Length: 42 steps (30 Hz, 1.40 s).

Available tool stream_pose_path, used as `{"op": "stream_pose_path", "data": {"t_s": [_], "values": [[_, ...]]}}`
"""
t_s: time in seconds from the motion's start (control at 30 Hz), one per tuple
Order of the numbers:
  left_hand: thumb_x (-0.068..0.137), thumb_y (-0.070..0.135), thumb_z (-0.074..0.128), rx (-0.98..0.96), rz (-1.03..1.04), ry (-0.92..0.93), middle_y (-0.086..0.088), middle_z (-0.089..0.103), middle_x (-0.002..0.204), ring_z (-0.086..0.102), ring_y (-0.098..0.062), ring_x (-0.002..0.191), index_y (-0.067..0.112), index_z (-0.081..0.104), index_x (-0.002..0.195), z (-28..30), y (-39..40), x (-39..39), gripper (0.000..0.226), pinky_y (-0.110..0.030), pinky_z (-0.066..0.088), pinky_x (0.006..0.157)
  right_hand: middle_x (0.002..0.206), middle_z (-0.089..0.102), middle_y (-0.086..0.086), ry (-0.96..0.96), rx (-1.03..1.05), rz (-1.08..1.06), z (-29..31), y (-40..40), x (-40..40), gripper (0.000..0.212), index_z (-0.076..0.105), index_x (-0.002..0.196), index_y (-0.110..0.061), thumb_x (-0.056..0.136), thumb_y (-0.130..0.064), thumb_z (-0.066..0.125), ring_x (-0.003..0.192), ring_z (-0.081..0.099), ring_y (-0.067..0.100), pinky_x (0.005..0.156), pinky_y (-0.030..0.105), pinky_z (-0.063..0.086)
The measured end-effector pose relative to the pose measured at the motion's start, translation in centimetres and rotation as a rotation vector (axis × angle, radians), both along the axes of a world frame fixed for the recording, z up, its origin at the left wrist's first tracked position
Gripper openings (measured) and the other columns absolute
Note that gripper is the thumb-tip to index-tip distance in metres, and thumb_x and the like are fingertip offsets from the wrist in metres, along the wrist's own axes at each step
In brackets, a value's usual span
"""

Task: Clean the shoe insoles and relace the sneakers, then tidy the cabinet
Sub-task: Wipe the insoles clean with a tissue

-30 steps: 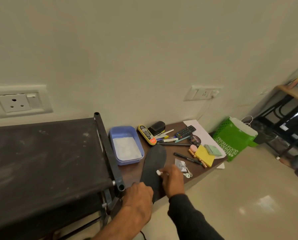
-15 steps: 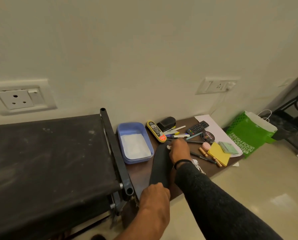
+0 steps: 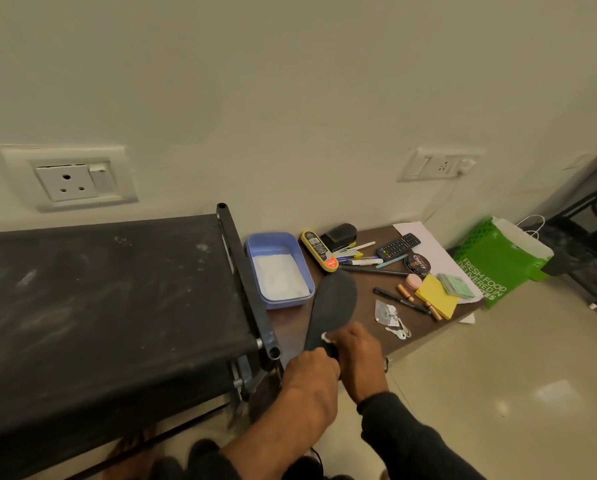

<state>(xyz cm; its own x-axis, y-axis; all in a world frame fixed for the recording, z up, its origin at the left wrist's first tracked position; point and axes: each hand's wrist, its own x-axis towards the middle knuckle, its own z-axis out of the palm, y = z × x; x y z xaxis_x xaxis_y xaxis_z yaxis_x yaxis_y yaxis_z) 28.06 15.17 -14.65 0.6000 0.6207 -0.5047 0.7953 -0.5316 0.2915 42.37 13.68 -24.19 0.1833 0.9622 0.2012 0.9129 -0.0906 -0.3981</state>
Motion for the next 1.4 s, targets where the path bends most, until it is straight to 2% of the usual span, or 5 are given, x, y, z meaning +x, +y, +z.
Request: {"op": "stream_pose_path", "data": {"t_s": [0.17,0.33,0.67,1.07,1.4], "values": [[0.095,0.003,0.061,0.017,0.008,-0.022,-0.015,0.053,0.139,0.054,-0.033,0.128,0.006,0.056,0.137,0.0,-0.8,0.1,0.042,-0.039,0.047,0.102,0.087,0.056,-0.026,0.129,-0.245,0.091,3.9,0.0,0.6,0.016,0.077,0.095,-0.022,0.091,-0.009,0.068,0.078,0.055,-0.01,0.073,0.005,0.044],[0.092,0.002,0.064,0.006,-0.04,0.006,-0.017,0.057,0.132,0.058,-0.036,0.121,0.004,0.061,0.131,-0.5,-0.2,0.6,0.039,-0.041,0.05,0.098,0.114,0.071,0.003,0.366,-0.143,-0.408,3.8,8.9,4.8,0.018,0.073,0.11,-0.018,0.095,-0.013,0.064,0.097,0.061,0.01,0.093,0.029,0.049],[0.105,0.005,0.042,-0.153,0.019,-0.035,-0.016,0.047,0.144,0.047,-0.035,0.134,0.009,0.051,0.144,-1.9,1.4,0.6,0.04,-0.042,0.042,0.108,0.107,0.073,0.012,0.276,-0.089,-0.615,1.7,15.9,4.5,0.019,0.076,0.106,-0.008,0.095,-0.017,0.063,0.104,0.064,0.027,0.098,0.04,0.05],[0.106,0.006,0.035,-0.12,-0.043,-0.062,-0.016,0.048,0.143,0.048,-0.036,0.133,0.004,0.052,0.142,-1.5,1.0,0.4,0.039,-0.044,0.043,0.105,0.115,0.066,0.004,0.047,-0.274,-0.333,1.3,11.3,6.9,0.018,0.072,0.11,-0.018,0.095,-0.017,0.063,0.105,0.061,0.021,0.094,0.037,0.051],[0.087,0.007,0.069,0.03,-0.012,-0.108,-0.011,0.057,0.128,0.06,-0.031,0.117,0.012,0.062,0.127,-0.4,0.1,-0.8,0.041,-0.037,0.051,0.093,0.112,0.069,0.023,-0.114,-0.178,-0.373,2.6,16.1,6.1,0.024,0.073,0.109,-0.004,0.09,-0.017,0.064,0.107,0.063,0.041,0.091,0.042,0.05]]}}
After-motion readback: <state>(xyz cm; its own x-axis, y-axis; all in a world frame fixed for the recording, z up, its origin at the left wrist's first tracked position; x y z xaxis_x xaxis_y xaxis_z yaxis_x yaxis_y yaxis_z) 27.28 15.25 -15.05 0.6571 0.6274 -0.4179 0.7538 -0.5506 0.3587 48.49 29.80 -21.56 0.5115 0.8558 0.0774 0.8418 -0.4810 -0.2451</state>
